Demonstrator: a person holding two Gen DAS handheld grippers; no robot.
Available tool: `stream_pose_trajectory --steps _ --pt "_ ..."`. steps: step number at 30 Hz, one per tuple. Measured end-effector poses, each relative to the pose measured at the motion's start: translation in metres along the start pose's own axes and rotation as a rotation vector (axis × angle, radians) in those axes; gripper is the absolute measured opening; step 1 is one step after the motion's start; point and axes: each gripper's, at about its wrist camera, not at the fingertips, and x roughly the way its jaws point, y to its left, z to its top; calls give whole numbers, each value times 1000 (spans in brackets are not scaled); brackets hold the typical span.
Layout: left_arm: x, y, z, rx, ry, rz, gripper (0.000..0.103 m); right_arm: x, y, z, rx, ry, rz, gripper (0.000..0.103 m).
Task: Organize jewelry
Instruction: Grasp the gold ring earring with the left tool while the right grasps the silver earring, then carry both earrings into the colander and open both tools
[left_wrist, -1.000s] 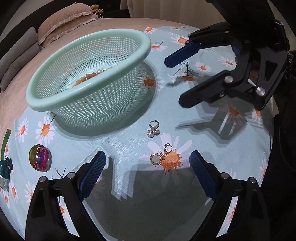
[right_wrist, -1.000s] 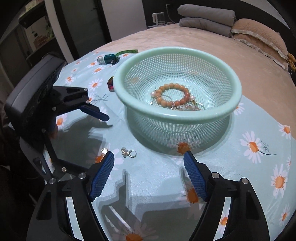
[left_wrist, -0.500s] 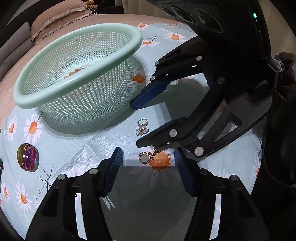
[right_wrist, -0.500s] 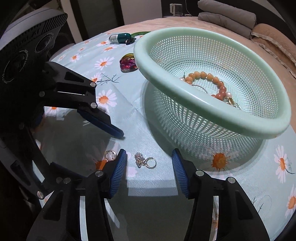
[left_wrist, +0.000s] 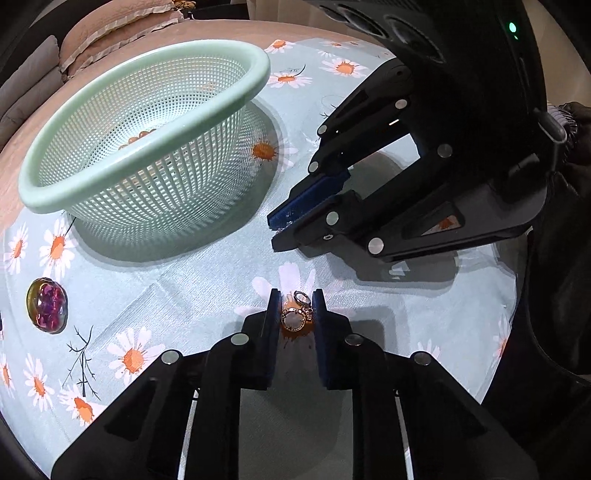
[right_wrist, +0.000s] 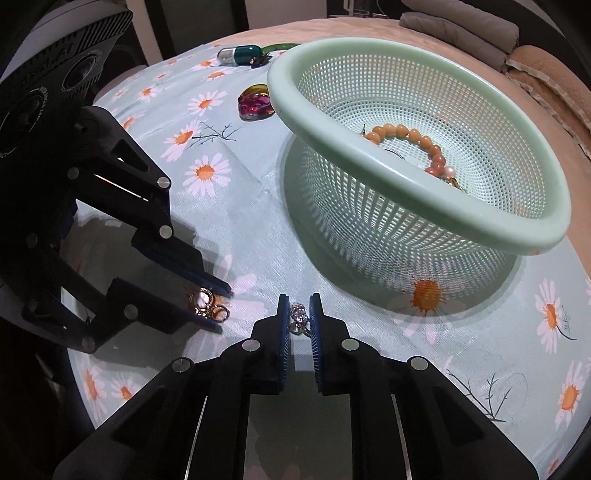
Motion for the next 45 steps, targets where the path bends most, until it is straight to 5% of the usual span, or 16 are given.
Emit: stream_pose_trajectory --steps 13,28,39,45 --pt "-30 13 -14 -8 -29 42 18 -37 -1 -19 1 -3 -19 9" --pt "-87 46 -4 -72 -140 107 18 -146 -14 -17 16 -319 -66 9" --pt "-111 66 48 -19 -192 176 18 -142 -23 26 -82 -287 -103 9" --pt "-90 89 88 13 -179 175 18 -115 -49 50 -114 -229 -124 9"
